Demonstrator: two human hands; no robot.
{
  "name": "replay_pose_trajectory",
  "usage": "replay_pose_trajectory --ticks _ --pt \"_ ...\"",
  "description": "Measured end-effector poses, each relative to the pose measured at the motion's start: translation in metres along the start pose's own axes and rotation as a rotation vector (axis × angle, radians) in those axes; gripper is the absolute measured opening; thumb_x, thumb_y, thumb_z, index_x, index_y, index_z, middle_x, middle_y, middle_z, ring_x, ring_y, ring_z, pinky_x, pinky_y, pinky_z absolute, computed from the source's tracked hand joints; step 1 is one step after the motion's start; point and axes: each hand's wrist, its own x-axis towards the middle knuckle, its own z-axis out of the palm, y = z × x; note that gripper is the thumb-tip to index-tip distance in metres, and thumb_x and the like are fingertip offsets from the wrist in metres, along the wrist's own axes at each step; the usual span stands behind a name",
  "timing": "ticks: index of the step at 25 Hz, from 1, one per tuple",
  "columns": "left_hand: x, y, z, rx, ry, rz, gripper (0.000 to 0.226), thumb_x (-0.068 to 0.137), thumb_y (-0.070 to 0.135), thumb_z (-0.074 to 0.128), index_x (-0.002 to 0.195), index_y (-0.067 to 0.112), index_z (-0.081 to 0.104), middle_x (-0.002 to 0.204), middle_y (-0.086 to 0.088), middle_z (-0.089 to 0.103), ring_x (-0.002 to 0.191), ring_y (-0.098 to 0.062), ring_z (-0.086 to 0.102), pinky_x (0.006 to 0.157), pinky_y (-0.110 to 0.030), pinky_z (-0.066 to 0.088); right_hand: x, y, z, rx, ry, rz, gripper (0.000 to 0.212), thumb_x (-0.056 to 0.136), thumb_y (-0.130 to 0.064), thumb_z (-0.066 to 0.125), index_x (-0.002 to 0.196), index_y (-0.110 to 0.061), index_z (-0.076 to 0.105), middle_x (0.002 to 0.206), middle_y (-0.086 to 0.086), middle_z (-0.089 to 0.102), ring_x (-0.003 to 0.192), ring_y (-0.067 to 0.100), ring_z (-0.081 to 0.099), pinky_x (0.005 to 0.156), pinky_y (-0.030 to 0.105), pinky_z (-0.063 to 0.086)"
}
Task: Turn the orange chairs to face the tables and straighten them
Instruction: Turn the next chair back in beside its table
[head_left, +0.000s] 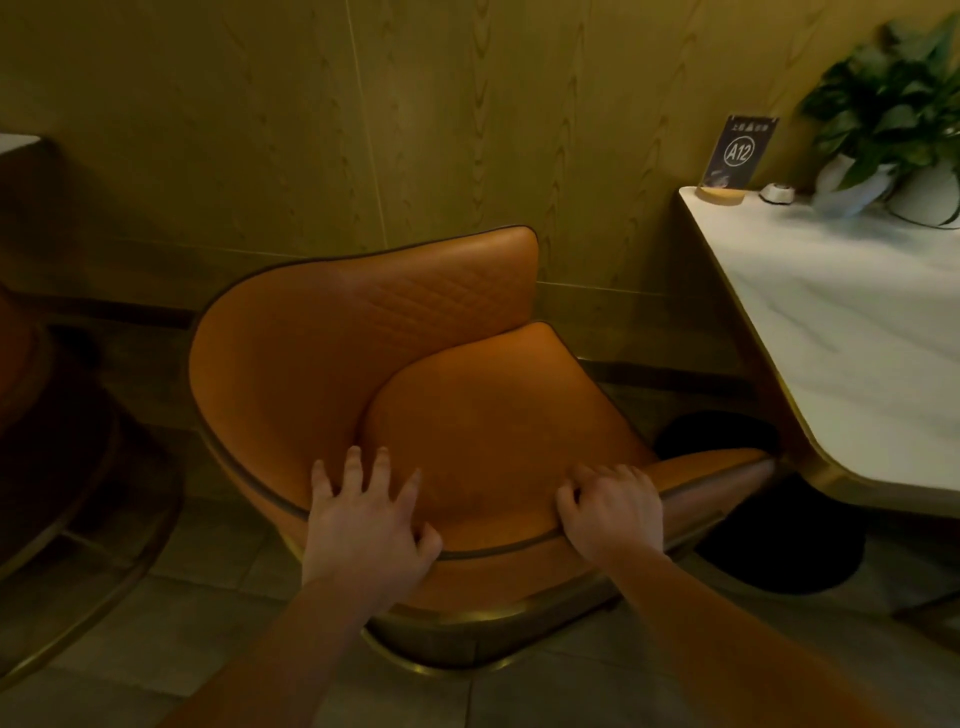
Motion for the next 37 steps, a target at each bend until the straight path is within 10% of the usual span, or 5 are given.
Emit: replay_pose_trajectory --ticks 28,37 --pt "0.083 0.008 -0.006 -0.044 0.032 -0.076 0.084 0.083 0.078 0.002 0.155 0.04 0.027 0.161 -0.007 0.035 0.148 -0.035 0.026 0.119 -0.059 0.016 0.079 0.013 0.018 0.011 -0.043 -0.015 0.04 0.093 -0.051 0.032 0.088 -0.029 0.065 0.077 -0.009 0.06 0.074 0.011 0.051 0.078 0.035 0.043" --pt "0.062 -0.005 -0.031 0.043 -0.213 0.081 0.097 0.071 0.067 -0.017 0.146 0.039 0.039 0.152 -0.007 0.039 0.142 -0.036 0.029 0.116 -0.07 0.0 0.092 0.012 -0.015 -0.002 -0.562 -0.009 0.059 0.098 -0.056 0.017 0.127 -0.02 0.053 0.131 0.008 0.057 0.124 0.03 0.046 0.107 0.047 0.032"
